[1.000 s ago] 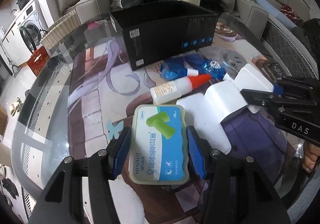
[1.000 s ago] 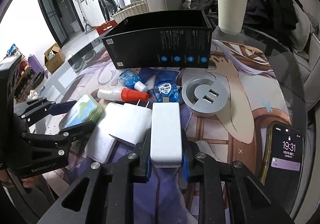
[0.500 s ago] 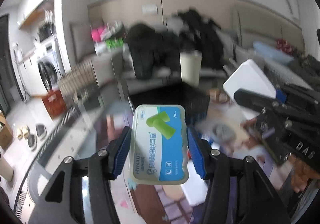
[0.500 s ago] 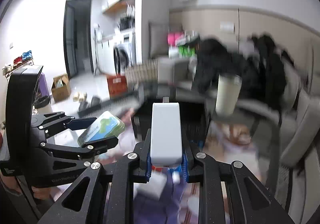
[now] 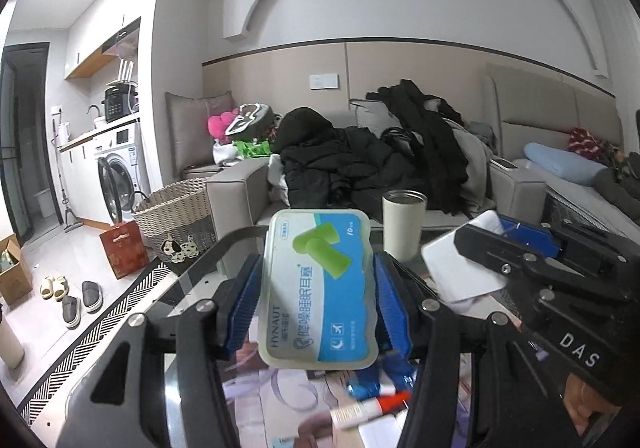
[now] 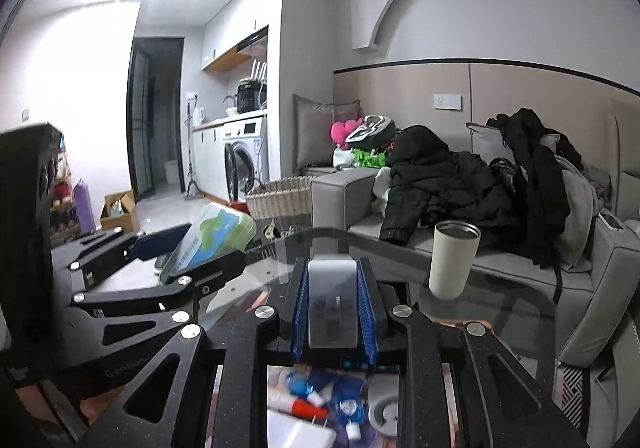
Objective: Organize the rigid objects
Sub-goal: 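Lift both held items and lower them into the black box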
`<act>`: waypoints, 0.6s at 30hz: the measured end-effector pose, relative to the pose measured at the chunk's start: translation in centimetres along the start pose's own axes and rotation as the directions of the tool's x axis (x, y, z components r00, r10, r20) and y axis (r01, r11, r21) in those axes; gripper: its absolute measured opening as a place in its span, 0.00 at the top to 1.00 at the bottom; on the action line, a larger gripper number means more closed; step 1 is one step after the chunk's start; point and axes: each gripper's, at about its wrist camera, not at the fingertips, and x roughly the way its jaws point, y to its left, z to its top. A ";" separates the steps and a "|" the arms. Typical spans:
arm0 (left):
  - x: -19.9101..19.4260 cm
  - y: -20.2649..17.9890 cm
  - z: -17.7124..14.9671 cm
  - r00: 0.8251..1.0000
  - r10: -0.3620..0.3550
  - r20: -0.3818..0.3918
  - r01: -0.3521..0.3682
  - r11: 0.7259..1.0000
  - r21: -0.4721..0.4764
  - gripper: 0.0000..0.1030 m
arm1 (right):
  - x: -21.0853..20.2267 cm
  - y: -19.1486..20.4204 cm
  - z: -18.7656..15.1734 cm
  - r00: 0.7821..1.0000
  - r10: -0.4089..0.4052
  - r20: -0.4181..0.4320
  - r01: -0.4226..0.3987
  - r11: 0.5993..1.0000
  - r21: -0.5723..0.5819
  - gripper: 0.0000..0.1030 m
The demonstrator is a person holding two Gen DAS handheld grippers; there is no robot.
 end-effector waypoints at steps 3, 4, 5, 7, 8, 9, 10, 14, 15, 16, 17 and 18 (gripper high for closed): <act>1.9 0.5 0.7 1.000 0.014 -0.014 -0.014 1.000 -0.019 0.47 | 1.6 -0.8 1.0 1.000 -0.019 0.009 0.019 1.000 0.016 0.78; 2.7 0.7 0.9 1.000 0.015 -0.025 -0.015 0.999 -0.029 0.47 | 2.2 -1.0 1.1 1.000 -0.024 0.007 0.024 1.000 0.019 0.78; 3.4 0.8 1.1 0.999 0.022 -0.030 -0.023 0.999 -0.038 0.47 | 3.0 -1.5 1.4 1.000 -0.030 0.006 0.030 0.999 0.028 0.78; 4.5 0.9 1.3 0.999 0.031 -0.040 -0.033 0.998 -0.048 0.47 | 4.4 -2.1 1.8 0.999 -0.046 0.000 0.046 0.998 0.041 0.78; 5.1 1.0 1.4 0.999 0.033 -0.042 -0.035 0.998 -0.052 0.47 | 5.2 -2.5 1.9 0.999 -0.053 -0.002 0.053 0.998 0.047 0.78; 5.7 1.0 1.5 0.999 0.033 -0.044 -0.035 0.998 -0.055 0.47 | 6.0 -2.8 2.1 0.998 -0.064 -0.004 0.064 0.997 0.045 0.78; 6.3 1.0 1.5 0.998 0.034 -0.045 -0.036 0.998 -0.059 0.47 | 6.9 -3.0 2.3 0.998 -0.066 -0.010 0.066 0.997 0.043 0.78; 8.6 1.0 1.7 0.997 0.034 -0.066 -0.039 0.996 -0.078 0.47 | 9.8 -3.6 2.6 0.997 -0.070 -0.041 0.072 0.996 0.053 0.78; 9.3 1.0 1.6 0.996 0.036 -0.081 -0.042 0.996 -0.078 0.47 | 10.5 -3.7 2.7 0.996 -0.070 -0.045 0.073 0.996 0.056 0.79; 10.0 1.0 1.5 0.995 0.038 -0.096 -0.046 0.996 -0.081 0.47 | 11.2 -3.7 2.7 0.996 -0.075 -0.055 0.078 0.995 0.055 0.79; 10.8 1.1 1.3 0.993 0.035 -0.115 -0.046 0.995 -0.088 0.47 | 12.0 -3.8 2.8 0.995 -0.072 -0.071 0.076 0.996 0.056 0.79; 11.6 1.1 1.1 0.990 0.034 -0.137 -0.047 0.995 -0.091 0.47 | 12.8 -4.0 2.6 0.993 -0.074 -0.087 0.080 0.995 0.062 0.79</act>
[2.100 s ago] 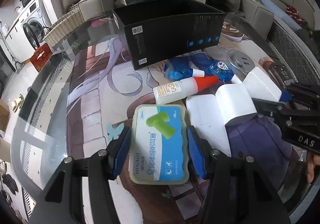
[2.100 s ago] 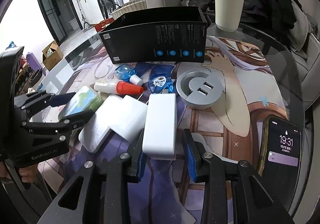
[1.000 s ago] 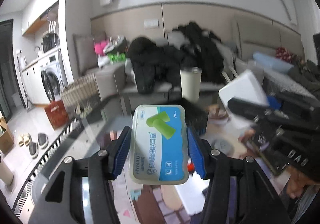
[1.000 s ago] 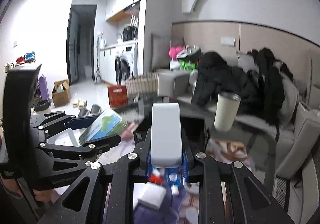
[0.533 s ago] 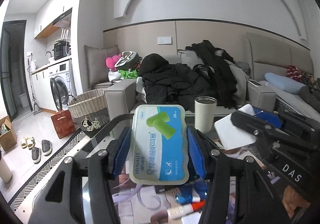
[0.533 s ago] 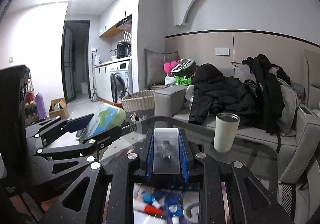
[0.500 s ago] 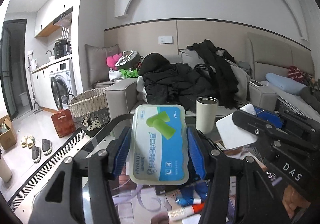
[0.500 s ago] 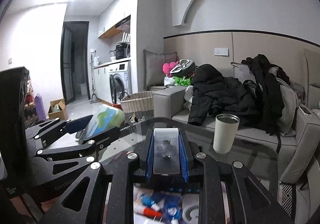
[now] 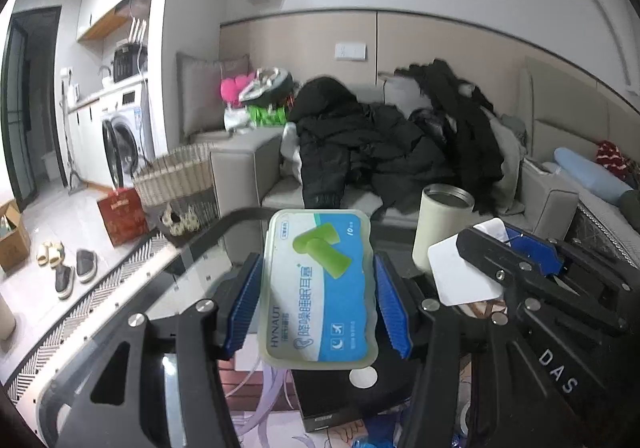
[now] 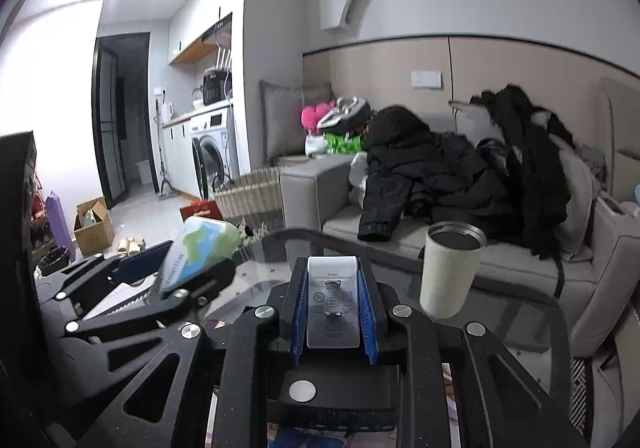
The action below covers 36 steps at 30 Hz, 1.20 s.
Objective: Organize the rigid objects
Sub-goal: 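Lift both held items and lower them into the black box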
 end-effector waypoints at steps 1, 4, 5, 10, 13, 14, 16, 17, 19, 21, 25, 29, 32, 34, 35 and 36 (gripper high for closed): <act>0.6 0.0 -0.1 1.000 -0.003 -0.019 0.003 1.000 -0.001 0.47 | 0.6 -0.1 -0.2 1.000 -0.002 -0.015 0.002 1.000 0.002 0.79; 3.1 -0.4 -0.7 0.995 0.003 -0.103 -0.002 1.000 0.014 0.47 | 3.2 -0.8 -1.0 0.996 0.008 -0.089 -0.007 1.000 0.019 0.79; 4.0 -0.6 -0.9 0.990 0.003 -0.143 0.000 1.000 0.019 0.47 | 4.2 -1.1 -1.4 0.992 0.009 -0.124 -0.007 1.000 0.020 0.79; 7.3 -1.3 -1.9 0.950 -0.015 -0.312 0.023 0.999 0.023 0.47 | 8.2 -2.4 -3.7 0.950 0.015 -0.313 0.002 0.999 0.053 0.78; 8.0 -2.1 -2.4 0.936 0.008 -0.352 0.012 0.998 0.054 0.47 | 9.6 -2.9 -4.7 0.921 0.017 -0.390 0.008 0.998 0.063 0.78; 8.0 -2.3 -2.5 0.934 0.011 -0.358 0.013 0.998 0.064 0.47 | 9.9 -3.0 -5.0 0.914 0.017 -0.406 0.008 0.998 0.062 0.78; 8.3 -2.6 -2.8 0.928 0.013 -0.373 0.020 0.996 0.085 0.47 | 10.5 -3.2 -5.6 0.900 0.015 -0.435 0.010 0.998 0.055 0.78; 8.4 -2.7 -3.0 0.923 0.015 -0.384 0.024 0.995 0.096 0.47 | 10.6 -3.3 -5.7 0.896 0.019 -0.445 0.008 0.998 0.058 0.78; 8.5 -3.0 -3.5 0.917 0.024 -0.397 0.028 0.992 0.126 0.47 | 11.1 -3.7 -6.2 0.880 0.024 -0.474 0.007 0.998 0.063 0.78; 8.5 -3.1 -3.9 0.915 0.027 -0.403 0.037 0.988 0.151 0.47 | 11.3 -3.8 -6.8 0.871 0.019 -0.491 0.009 0.998 0.055 0.79; 8.4 -2.9 -4.3 0.908 0.003 -0.420 0.061 0.989 0.138 0.47 | 10.8 -3.6 -7.2 0.854 0.002 -0.520 0.018 0.999 0.034 0.79; 8.3 -2.7 -4.3 0.910 0.000 -0.415 0.062 0.989 0.135 0.47 | 10.6 -3.5 -7.2 0.852 -0.005 -0.524 0.024 0.999 0.030 0.78; 8.3 -2.5 -4.3 0.910 -0.011 -0.416 0.069 0.990 0.125 0.46 | 10.7 -3.5 -7.0 0.851 0.002 -0.525 0.023 0.999 0.042 0.78; 8.2 -2.4 -4.3 0.910 -0.015 -0.415 0.071 0.990 0.121 0.46 | 10.7 -3.6 -6.9 0.851 0.006 -0.526 0.022 0.999 0.047 0.78; 8.3 -2.4 -4.3 0.909 -0.017 -0.416 0.072 0.990 0.117 0.46 | 10.7 -3.7 -6.9 0.851 0.010 -0.525 0.021 0.998 0.052 0.78; 8.3 -2.3 -4.2 0.910 -0.021 -0.415 0.074 0.991 0.112 0.46 | 10.6 -3.7 -6.9 0.851 0.013 -0.524 0.019 0.998 0.056 0.78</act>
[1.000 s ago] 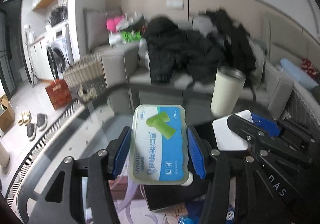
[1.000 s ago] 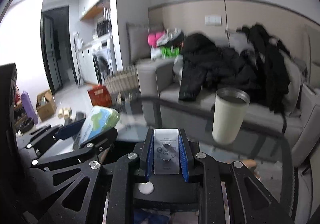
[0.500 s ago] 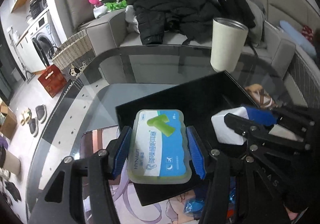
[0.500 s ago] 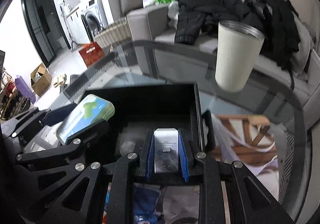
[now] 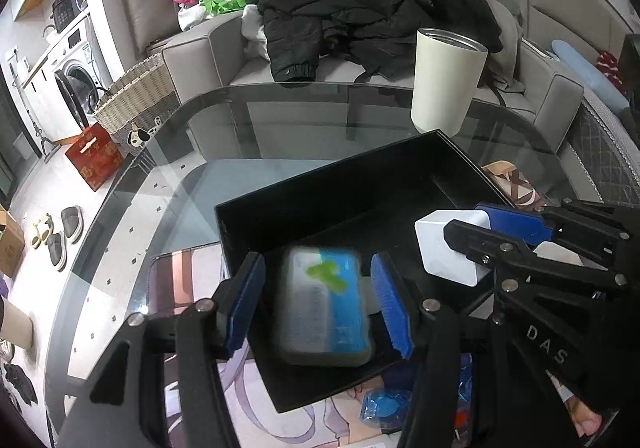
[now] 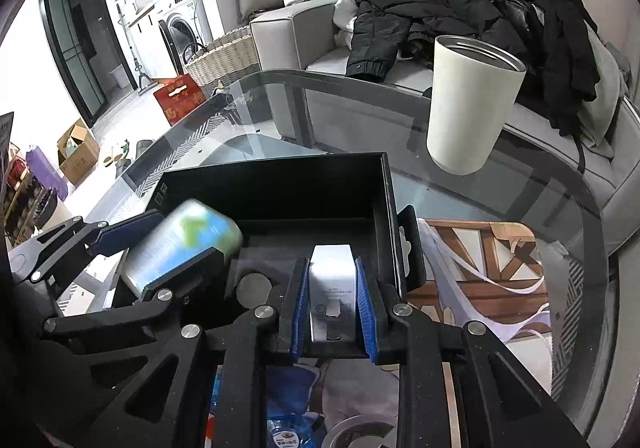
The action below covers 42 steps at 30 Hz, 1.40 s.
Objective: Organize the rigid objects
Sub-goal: 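Lift both held items and lower them into the black box, then open both grippers to release the items and withdraw from the box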
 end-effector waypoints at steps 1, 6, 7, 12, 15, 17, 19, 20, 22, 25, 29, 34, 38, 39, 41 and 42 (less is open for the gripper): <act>0.0 0.1 0.0 1.000 -0.005 0.001 0.005 1.000 -0.005 0.46 | -0.1 0.0 0.0 1.000 0.003 0.000 -0.003 1.000 0.002 0.78; -0.1 0.1 0.0 1.000 -0.011 0.007 0.012 1.000 -0.015 0.45 | -0.3 -0.2 0.2 1.000 0.022 -0.001 -0.022 0.999 0.026 0.77; -0.1 0.1 -0.1 1.000 -0.010 0.008 0.011 1.000 -0.016 0.45 | -0.4 -0.2 0.2 1.000 0.024 -0.001 -0.024 0.999 0.028 0.77; -0.4 0.2 -0.1 1.000 -0.008 0.018 0.008 1.000 -0.020 0.44 | -0.6 -0.5 0.2 0.999 0.032 -0.004 -0.032 0.999 0.040 0.75; -0.6 0.3 -0.2 1.000 -0.011 0.022 0.012 1.000 -0.028 0.44 | -0.6 -0.5 0.2 0.999 0.040 -0.005 -0.040 0.998 0.047 0.75; -0.7 0.4 -0.1 1.000 -0.013 0.027 0.014 0.999 -0.034 0.43 | -0.6 -0.5 0.2 0.999 0.042 -0.006 -0.042 0.998 0.050 0.74; -0.8 0.5 0.0 0.999 -0.013 0.032 0.014 0.999 -0.036 0.42 | -0.7 -0.5 0.2 0.999 0.044 -0.004 -0.044 0.998 0.051 0.73; -0.8 0.5 0.0 0.999 -0.013 0.032 0.014 0.999 -0.037 0.42 | -0.7 -0.5 0.2 0.999 0.044 -0.003 -0.044 0.998 0.052 0.73; -0.9 0.5 0.0 0.999 -0.015 0.033 0.016 0.999 -0.038 0.42 | -0.8 -0.5 0.2 0.999 0.043 -0.001 -0.043 0.998 0.052 0.73; -1.0 0.6 0.0 0.999 -0.019 0.033 0.020 0.999 -0.040 0.42 | -0.8 -0.6 0.2 0.999 0.045 -0.001 -0.045 0.997 0.055 0.73; -1.1 0.6 -0.1 0.999 -0.021 0.033 0.022 0.999 -0.041 0.42 | -0.9 -0.5 0.1 0.999 0.047 -0.002 -0.047 0.997 0.054 0.72; -1.1 0.7 -0.1 0.999 -0.025 0.035 0.026 0.999 -0.046 0.42 | -0.9 -0.6 0.1 0.999 0.051 -0.009 -0.050 0.997 0.059 0.72; -1.2 0.8 -0.1 0.999 -0.035 0.035 0.036 0.998 -0.053 0.42 | -0.9 -0.7 0.1 0.998 0.059 -0.017 -0.057 0.996 0.067 0.71; -1.2 0.8 -0.1 0.999 -0.037 0.036 0.039 0.998 -0.056 0.42 | -0.9 -0.7 0.1 0.998 0.061 -0.019 -0.059 0.996 0.069 0.70; -1.3 1.0 -0.1 0.998 -0.042 0.036 0.044 0.997 -0.061 0.42 | -1.0 -0.7 0.1 0.998 0.068 -0.019 -0.066 0.995 0.074 0.69; -1.4 1.1 -0.1 0.998 -0.045 0.037 0.047 0.997 -0.064 0.42 | -1.0 -0.7 0.2 0.997 0.069 -0.019 -0.067 0.995 0.075 0.69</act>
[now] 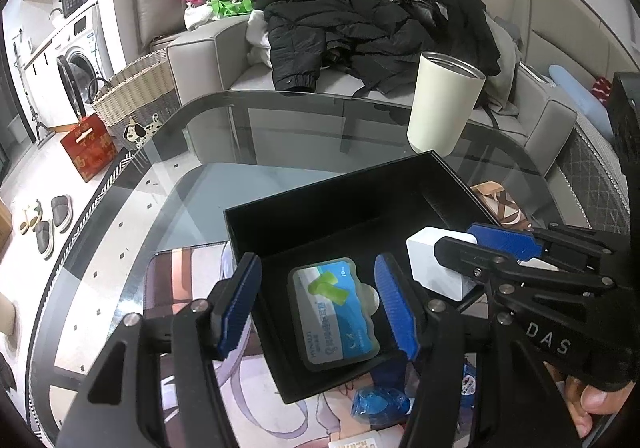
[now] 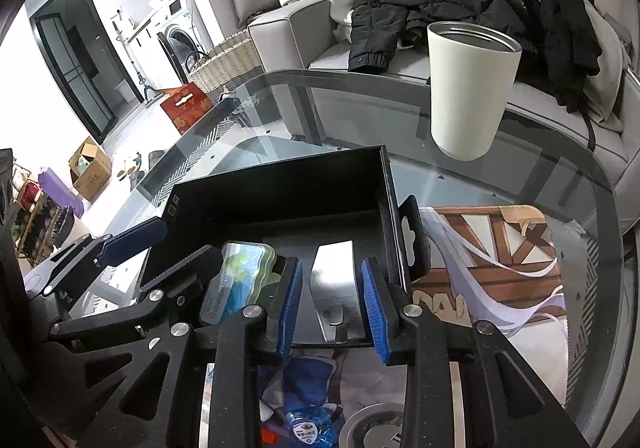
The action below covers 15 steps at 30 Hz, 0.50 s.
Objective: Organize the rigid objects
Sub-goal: 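Open both grippers to release the items and withdraw from the box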
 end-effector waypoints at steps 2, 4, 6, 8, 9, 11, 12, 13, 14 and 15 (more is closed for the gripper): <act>-0.2 0.1 0.0 1.000 -0.004 0.005 0.004 1.000 -0.007 0.42 | -0.1 0.1 0.0 1.000 -0.001 0.003 0.001 1.000 -0.002 0.68; -0.6 0.3 0.0 1.000 0.006 0.013 -0.006 1.000 -0.022 0.39 | -0.4 0.3 0.0 1.000 -0.001 0.012 0.001 1.000 -0.003 0.66; -1.5 0.6 0.0 0.998 0.049 0.041 -0.047 0.998 -0.044 0.29 | -1.1 0.5 -0.1 0.999 -0.024 0.040 0.024 1.000 -0.006 0.57; -2.3 0.8 0.1 0.997 0.039 0.071 -0.036 0.998 -0.044 0.29 | -2.0 0.5 0.0 0.996 -0.031 0.088 0.031 0.999 -0.008 0.53; -2.8 0.8 0.1 0.995 0.039 0.089 -0.035 0.998 -0.043 0.28 | -2.5 0.5 0.0 0.993 -0.029 0.111 0.029 1.000 -0.007 0.51; -3.8 0.7 0.0 0.990 0.054 0.130 -0.050 0.998 -0.037 0.28 | -3.5 0.9 0.0 0.988 -0.027 0.151 0.029 1.000 -0.010 0.51; -4.4 0.5 0.0 0.986 0.062 0.155 -0.058 0.998 -0.030 0.28 | -4.2 1.2 -0.2 0.982 -0.030 0.188 0.035 0.999 -0.019 0.51; -5.0 0.4 -0.1 0.980 0.070 0.184 -0.067 0.997 -0.025 0.28 | -4.8 1.5 -0.2 0.976 -0.038 0.214 0.045 0.999 -0.028 0.51; -5.6 0.4 -0.1 0.975 0.074 0.207 -0.071 0.997 -0.021 0.28 | -5.7 1.9 -0.4 0.966 -0.052 0.254 0.065 0.997 -0.042 0.51; -6.2 0.3 -0.1 0.969 0.078 0.234 -0.076 0.997 -0.016 0.28 | -6.4 2.3 -0.7 0.956 -0.059 0.289 0.078 0.996 -0.053 0.51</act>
